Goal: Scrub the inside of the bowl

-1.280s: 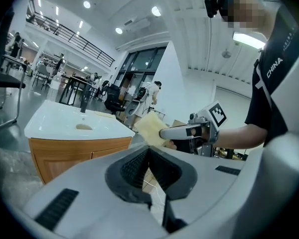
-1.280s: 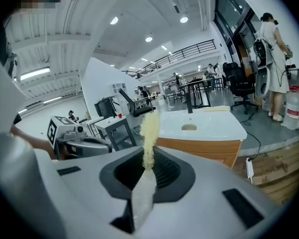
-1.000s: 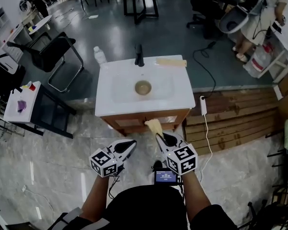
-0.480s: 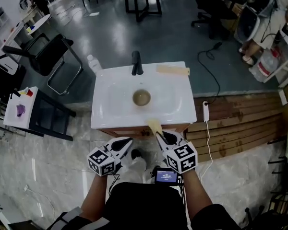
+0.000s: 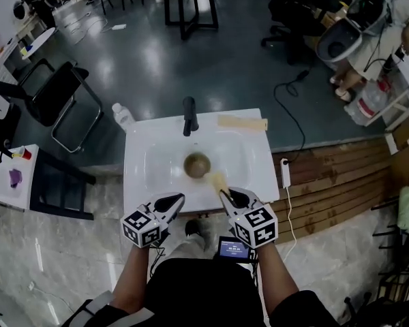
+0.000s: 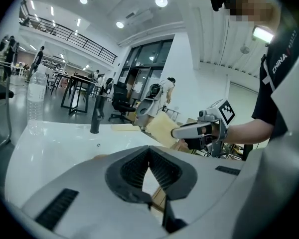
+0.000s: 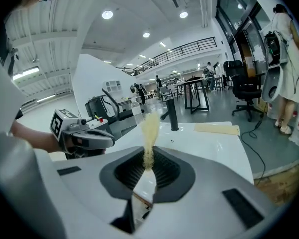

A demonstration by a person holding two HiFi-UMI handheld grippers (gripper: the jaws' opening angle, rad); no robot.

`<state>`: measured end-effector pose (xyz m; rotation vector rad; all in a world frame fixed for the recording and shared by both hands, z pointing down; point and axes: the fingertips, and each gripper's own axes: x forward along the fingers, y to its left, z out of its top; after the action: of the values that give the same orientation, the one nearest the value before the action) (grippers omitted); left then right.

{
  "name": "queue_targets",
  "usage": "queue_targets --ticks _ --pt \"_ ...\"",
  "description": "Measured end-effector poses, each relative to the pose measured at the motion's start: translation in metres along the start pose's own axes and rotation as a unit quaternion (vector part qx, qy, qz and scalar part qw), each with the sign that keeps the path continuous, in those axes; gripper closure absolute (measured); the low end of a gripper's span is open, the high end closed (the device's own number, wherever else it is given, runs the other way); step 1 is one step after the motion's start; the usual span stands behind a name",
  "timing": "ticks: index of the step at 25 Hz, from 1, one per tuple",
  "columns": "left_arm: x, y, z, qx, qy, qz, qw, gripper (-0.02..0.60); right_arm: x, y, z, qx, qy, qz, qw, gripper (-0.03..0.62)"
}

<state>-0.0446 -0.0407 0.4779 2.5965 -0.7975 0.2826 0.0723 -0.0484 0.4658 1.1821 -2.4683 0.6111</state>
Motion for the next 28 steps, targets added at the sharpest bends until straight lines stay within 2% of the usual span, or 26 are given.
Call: queue_targets --ticks 5,10,18,28 --pt "0.013 0.048 0.024 0.005 0.003 -0.018 0.9998 0.578 0.040 -0.010 0.029 -0.003 0.000 -0.019 1.000 0.554" --pt "0.021 0.078 0.031 0.010 0.016 -0.039 0.9991 0.578 0.066 -0.012 0.037 0.009 -0.001 -0.035 0.999 0.554" --pt "0.036 0.096 0.024 -0.008 0.031 -0.051 0.9982 0.578 0.081 -0.021 0.038 0.043 -0.001 -0.035 0.998 0.554" --pt "0.044 0.106 0.020 -0.033 0.033 -0.050 0.9977 0.578 0.094 -0.032 0.033 0.044 0.015 -0.018 0.999 0.554"
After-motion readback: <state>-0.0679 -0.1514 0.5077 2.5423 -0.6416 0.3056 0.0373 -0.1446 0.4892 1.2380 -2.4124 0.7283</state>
